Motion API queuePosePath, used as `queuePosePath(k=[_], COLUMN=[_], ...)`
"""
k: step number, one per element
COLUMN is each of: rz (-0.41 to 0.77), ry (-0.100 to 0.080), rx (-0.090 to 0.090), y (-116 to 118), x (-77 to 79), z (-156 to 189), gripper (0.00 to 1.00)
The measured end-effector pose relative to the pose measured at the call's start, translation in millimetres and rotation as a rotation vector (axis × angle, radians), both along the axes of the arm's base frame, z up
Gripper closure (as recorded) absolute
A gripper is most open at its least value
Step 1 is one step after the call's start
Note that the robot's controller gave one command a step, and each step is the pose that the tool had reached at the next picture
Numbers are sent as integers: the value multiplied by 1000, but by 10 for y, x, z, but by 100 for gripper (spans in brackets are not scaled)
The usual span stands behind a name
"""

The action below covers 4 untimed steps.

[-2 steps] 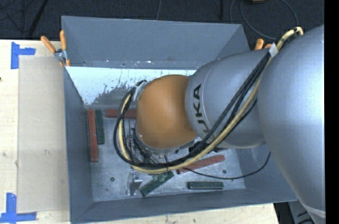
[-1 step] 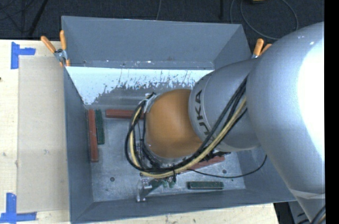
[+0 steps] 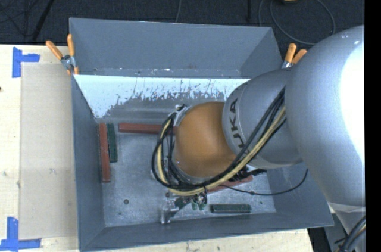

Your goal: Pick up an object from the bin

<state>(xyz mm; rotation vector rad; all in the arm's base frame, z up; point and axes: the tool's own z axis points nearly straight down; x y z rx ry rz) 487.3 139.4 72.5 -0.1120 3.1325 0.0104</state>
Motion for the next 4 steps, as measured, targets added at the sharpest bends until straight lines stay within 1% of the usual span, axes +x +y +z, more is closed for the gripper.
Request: queuePosePath(k=[1, 2, 3, 4], rz=[95, 106, 261, 458], ry=[-3, 1, 9, -6], rx=[1, -2, -8, -5], y=[-361, -504, -440, -980], x=[50, 79, -7, 45], z=[1, 25, 442, 17], gripper=[0, 0, 0, 100])
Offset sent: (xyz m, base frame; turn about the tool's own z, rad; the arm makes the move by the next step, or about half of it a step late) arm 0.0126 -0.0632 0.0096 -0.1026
